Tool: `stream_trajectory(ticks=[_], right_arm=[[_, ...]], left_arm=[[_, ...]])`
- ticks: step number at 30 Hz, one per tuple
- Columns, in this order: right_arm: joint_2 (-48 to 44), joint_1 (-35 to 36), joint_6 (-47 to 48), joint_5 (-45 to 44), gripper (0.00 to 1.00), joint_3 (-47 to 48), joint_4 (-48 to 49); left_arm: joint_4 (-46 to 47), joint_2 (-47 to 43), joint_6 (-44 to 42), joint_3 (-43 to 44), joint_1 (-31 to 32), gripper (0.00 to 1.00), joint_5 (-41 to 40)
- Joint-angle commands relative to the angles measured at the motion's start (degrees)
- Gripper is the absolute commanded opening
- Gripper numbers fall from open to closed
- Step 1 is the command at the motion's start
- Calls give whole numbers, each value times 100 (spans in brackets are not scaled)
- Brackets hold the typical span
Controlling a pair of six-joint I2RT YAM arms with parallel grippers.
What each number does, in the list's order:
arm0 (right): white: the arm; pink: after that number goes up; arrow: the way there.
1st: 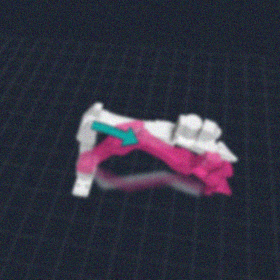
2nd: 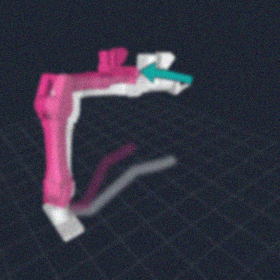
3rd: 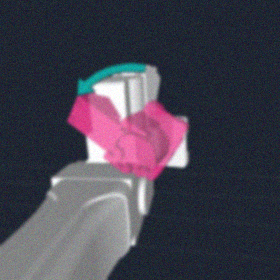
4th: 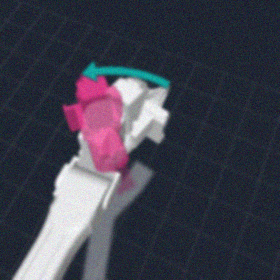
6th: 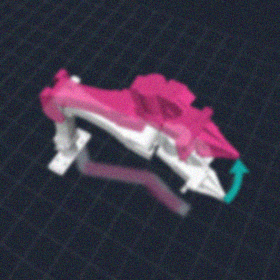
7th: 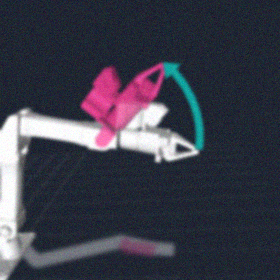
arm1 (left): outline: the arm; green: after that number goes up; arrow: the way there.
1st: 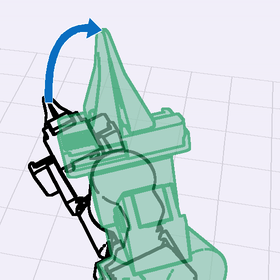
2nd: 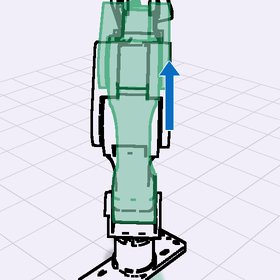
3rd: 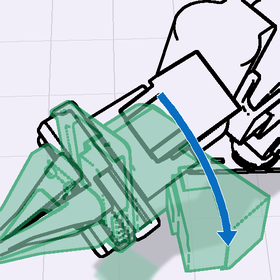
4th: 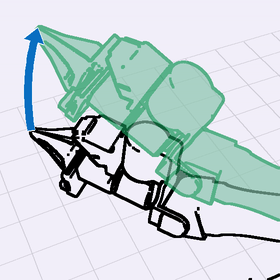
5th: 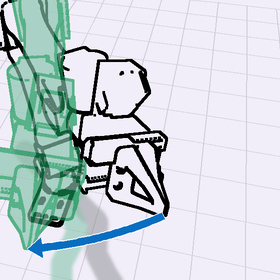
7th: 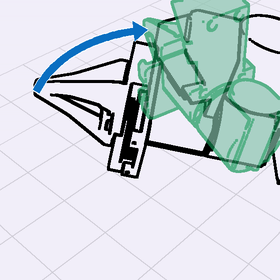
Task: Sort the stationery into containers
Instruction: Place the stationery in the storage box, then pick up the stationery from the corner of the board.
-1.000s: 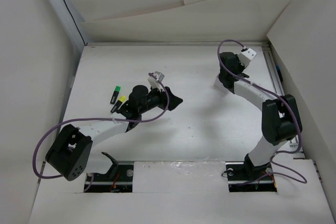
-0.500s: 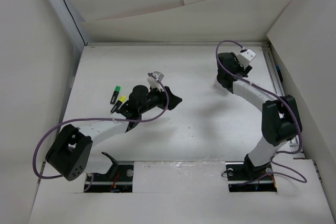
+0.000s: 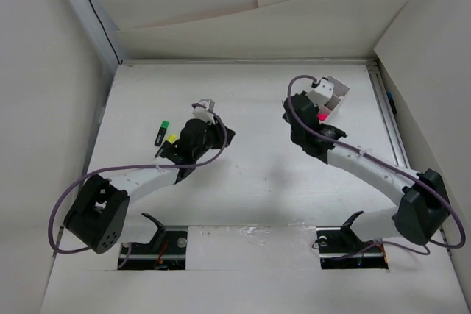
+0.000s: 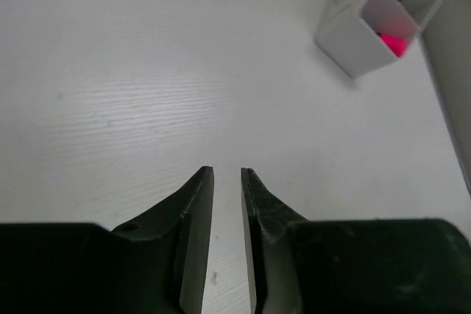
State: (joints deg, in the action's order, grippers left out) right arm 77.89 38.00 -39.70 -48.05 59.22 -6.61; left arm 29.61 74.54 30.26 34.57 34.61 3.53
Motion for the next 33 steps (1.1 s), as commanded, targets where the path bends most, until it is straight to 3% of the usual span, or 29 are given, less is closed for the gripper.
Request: stream_trajectory(ticks=[1,3,9,13,16,18,22,33], right_arm=[[-265,278,24,699,0,-173,-112],[-336,470,24,1025,0,-174,-173],[-765,639,86,1342,2,-472,-17],[-766,639,-29,1343,2,-710,72],[-766,639,-134,1490,2,-789,134],[-828,639,-134,1570,2,-921,334],[-828,639,-134,1571,2,-921,336],[-775,577,-134,1808,3,-974,389]], left_arm=[[-1217,-195,585,348,-68,18,-1379],[-1640,-195,735,490,-68,18,-1916],[-2862,-336,1122,822,-121,30,-3260],[-3312,16,1201,1217,-637,32,-3447],[-3321,148,1254,1333,-1270,32,-2879],[-2989,148,1193,1254,-1465,45,-2770],[-3276,534,982,1464,-1667,55,-3190],[-3980,1669,1377,1940,-2178,46,-3781]])
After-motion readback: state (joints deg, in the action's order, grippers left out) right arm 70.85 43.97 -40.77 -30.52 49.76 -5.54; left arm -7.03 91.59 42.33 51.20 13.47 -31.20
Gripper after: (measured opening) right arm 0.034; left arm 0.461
